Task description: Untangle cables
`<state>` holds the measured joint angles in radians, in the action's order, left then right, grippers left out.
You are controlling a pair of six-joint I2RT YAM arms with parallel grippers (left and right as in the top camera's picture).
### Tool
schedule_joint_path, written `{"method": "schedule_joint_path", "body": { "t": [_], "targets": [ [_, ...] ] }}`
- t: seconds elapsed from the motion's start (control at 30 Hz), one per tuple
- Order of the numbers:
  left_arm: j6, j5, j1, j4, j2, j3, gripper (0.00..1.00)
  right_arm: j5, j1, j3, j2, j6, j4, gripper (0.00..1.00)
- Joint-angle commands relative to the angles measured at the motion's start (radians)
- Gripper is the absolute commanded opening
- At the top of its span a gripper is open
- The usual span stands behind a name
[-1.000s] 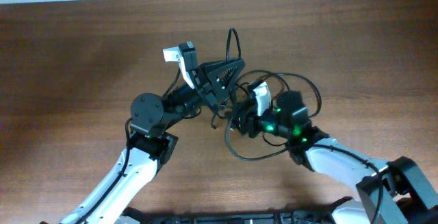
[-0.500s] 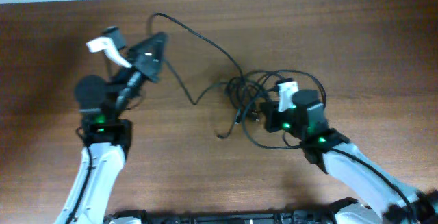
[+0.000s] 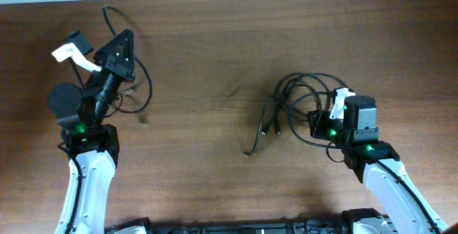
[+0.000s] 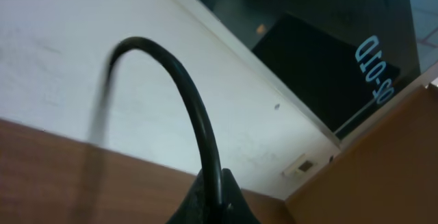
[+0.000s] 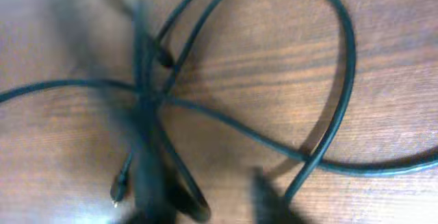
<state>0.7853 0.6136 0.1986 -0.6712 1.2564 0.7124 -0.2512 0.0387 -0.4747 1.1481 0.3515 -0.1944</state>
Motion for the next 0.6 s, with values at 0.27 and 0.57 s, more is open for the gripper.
{"method": "schedule_joint_path", "body": {
  "t": [0.27,0.57],
  "targets": [
    [-0.019,0.053,-0.006,0.440,-0.019,0.017,0.00,-0.055,-0.006,-0.002,0.007,0.001,-0.143,0.99],
    [-0.124,0.090,-0.008,0.238,-0.019,0.019,0.00,-0.051,-0.006,-0.002,0.007,0.001,-0.143,0.99]
  ]
}}
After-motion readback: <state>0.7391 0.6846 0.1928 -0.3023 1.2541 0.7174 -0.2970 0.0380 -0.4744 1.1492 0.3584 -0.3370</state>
